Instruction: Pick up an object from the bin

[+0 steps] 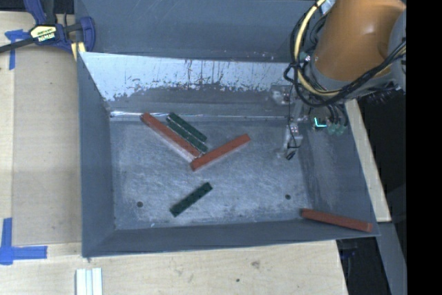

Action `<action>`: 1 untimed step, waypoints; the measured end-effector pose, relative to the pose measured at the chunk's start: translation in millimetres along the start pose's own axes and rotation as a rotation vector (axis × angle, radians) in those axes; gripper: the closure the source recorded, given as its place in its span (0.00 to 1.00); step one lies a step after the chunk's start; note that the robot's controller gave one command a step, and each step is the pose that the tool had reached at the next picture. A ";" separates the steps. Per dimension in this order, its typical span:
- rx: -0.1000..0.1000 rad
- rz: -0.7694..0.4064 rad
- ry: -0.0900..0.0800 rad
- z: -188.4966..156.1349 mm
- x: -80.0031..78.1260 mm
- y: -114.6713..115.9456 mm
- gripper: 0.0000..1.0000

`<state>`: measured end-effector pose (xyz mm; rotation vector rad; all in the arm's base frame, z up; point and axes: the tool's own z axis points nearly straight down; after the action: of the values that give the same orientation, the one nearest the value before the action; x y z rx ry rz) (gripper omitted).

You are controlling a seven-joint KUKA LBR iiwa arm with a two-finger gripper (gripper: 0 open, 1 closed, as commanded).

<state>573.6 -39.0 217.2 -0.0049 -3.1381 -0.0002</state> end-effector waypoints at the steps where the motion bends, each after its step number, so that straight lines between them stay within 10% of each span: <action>1: 0.001 -0.131 -0.006 149.0 17.3 -10.6 0.00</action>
Offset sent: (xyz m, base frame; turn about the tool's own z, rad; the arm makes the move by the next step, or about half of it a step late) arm -0.0180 -0.0098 -0.1463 -0.1332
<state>555.7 -49.5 68.3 0.2005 -3.1377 0.0009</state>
